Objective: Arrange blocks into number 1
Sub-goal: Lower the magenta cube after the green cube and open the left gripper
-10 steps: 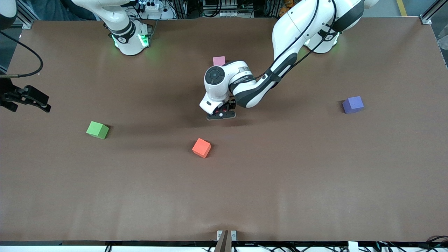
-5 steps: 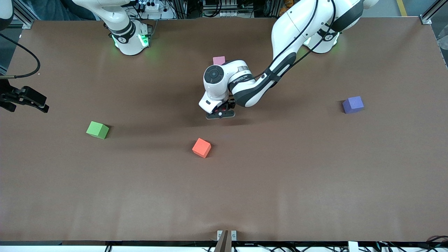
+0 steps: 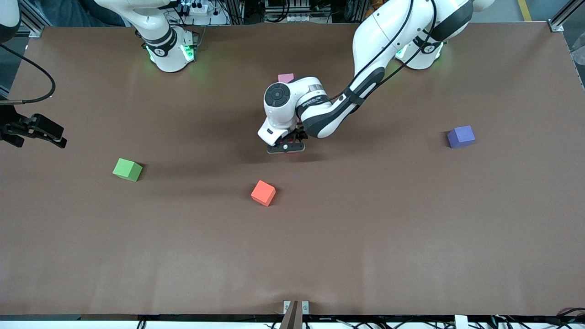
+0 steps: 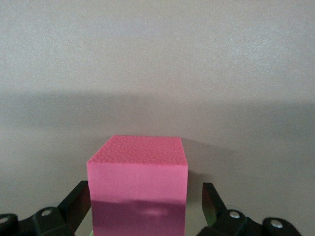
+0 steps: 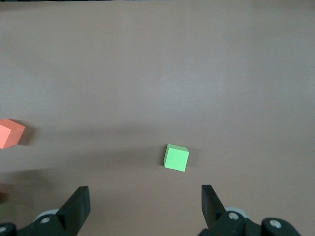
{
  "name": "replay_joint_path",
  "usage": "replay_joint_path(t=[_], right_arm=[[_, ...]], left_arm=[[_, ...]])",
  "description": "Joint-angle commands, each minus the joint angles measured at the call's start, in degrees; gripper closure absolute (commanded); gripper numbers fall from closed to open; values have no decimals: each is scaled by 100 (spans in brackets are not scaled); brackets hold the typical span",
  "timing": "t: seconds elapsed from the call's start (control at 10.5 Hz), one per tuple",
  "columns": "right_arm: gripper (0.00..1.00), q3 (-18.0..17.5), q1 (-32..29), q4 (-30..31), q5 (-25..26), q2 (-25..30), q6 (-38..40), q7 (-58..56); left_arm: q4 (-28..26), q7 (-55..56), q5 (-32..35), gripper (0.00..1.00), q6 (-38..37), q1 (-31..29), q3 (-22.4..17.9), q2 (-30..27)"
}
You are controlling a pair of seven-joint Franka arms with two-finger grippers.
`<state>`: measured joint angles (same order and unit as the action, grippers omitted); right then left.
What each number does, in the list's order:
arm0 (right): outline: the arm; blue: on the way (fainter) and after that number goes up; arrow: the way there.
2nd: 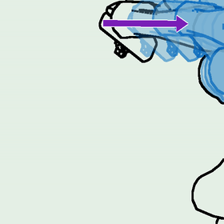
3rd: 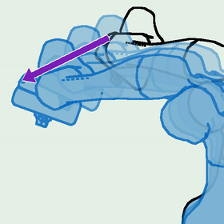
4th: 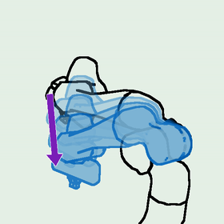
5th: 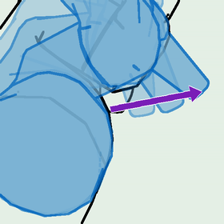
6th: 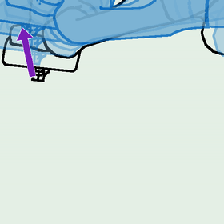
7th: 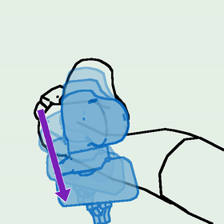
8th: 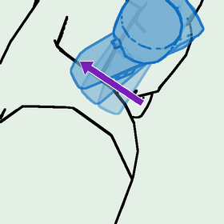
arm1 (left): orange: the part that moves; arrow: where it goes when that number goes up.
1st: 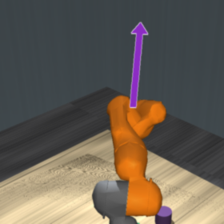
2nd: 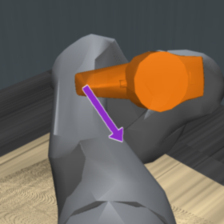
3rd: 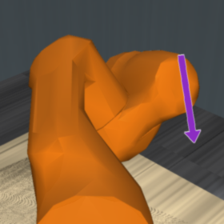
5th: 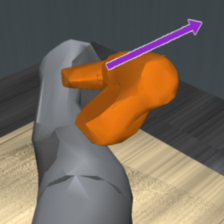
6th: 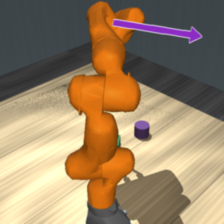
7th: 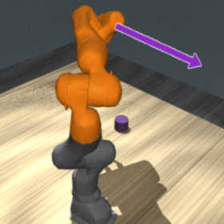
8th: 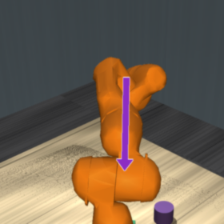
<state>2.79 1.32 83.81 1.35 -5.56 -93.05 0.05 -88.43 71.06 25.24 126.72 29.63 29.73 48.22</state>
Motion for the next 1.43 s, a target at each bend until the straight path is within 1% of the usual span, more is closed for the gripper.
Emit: replay_joint_path(t=[0.0, 0.29, 0.48, 0.67, 0.86, 1.05, 1.14, 1.34], right_arm=[[0, -112, -149, -172, -82, -94, 59, -67], [0, -112, -141, -172, -82, -94, 59, -67], [0, -112, -149, -172, -91, -94, 59, -58], [0, -112, -149, -172, -100, -94, 59, -40], [0, -104, -158, -163, -204, -94, 59, -5], [0, -104, -176, -163, -214, -103, 50, 4], [0, -104, -176, -163, -214, -103, 50, 30], [0, -104, -176, -163, -214, -103, 32, 30]], left_arm=[[107, -39, -124, 0, -270, 34, -64, -120], [115, -39, -142, 0, -806, -10, -46, -558], [115, 4, -220, 0, -1070, -184, -46, -1014], [115, -83, -405, 0, -1368, -701, -46, -1463], [133, -389, -406, 0, -1623, -1220, -29, -1779], [177, -1090, -563, 0, -1896, -1905, -11, -2131], [168, -1398, -590, 0, -1914, -2161, -20, -2281], [203, -2101, -599, 0, -2246, -2496, -2, -2422]])
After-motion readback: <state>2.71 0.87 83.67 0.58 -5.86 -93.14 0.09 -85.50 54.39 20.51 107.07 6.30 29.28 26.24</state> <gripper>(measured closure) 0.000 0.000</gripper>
